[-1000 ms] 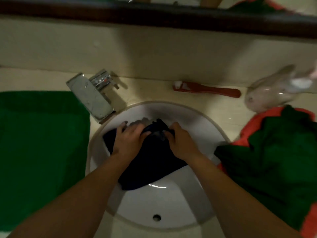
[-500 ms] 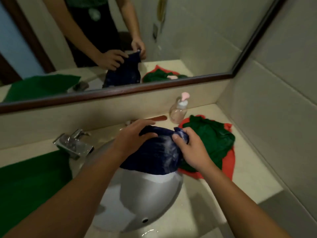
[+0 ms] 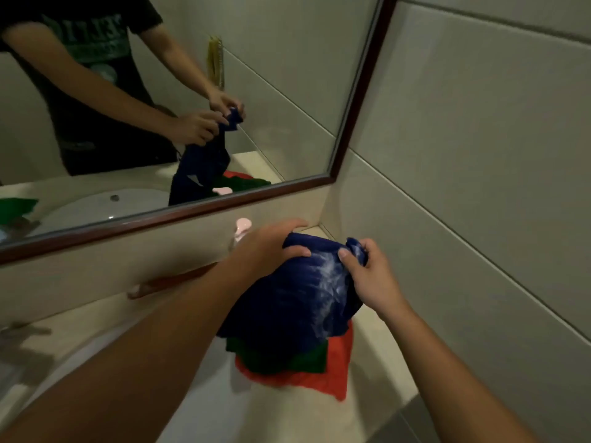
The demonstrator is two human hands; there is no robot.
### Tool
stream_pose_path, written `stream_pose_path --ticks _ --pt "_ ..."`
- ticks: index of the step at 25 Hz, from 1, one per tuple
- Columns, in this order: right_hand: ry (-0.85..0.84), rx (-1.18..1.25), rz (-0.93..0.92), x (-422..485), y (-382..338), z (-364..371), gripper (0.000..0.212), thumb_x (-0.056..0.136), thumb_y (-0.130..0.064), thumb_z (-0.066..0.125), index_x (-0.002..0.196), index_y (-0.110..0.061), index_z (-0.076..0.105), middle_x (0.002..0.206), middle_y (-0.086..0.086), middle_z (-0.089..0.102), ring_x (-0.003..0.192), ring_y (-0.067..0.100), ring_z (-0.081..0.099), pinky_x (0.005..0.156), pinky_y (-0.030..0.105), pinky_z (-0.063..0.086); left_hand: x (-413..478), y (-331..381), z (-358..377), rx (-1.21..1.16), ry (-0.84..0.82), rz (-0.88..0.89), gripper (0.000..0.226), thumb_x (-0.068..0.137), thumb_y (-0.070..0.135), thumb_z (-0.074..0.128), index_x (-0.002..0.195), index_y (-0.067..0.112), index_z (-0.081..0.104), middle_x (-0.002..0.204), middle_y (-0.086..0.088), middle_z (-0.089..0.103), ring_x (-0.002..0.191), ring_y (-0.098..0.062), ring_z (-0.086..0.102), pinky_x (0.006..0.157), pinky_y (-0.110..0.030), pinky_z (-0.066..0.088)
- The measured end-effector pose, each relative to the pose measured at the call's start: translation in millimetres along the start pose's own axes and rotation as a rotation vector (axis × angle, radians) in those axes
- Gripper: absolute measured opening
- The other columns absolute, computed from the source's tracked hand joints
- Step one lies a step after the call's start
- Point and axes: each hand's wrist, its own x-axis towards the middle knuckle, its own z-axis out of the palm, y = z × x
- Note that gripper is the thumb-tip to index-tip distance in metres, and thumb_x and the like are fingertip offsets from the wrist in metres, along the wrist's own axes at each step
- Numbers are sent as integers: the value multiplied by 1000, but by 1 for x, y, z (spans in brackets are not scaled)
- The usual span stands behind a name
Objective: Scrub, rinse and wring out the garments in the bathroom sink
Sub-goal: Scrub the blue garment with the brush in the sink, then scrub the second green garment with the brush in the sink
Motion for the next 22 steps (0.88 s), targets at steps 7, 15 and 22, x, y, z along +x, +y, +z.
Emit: stream_pose_path --ticks 7,15,22 --pt "-167 -244 70 56 106 13 51 99 -42 61 143 -20 49 126 5 60 117 24 56 99 40 48 17 -26 122 265 -88 -184 71 99 60 48 159 32 24 164 7 26 149 -18 25 120 -38 18" --pt "-606 -326 -113 26 63 128 44 105 -44 52 144 -25 48 129 0 58 117 19 56 96 31 48 -92 -95 92 322 64 -381 59 98 60 35 139 23 58 134 4 63 121 -21 60 102 -37 41" --pt "-850 -293 -269 -93 -12 274 34 104 -40 54 134 -24 60 124 -4 59 117 15 56 101 31 46 -265 -153 37 336 255 -507 39 99 47 47 121 22 66 110 4 70 99 -19 67 83 -37 54"
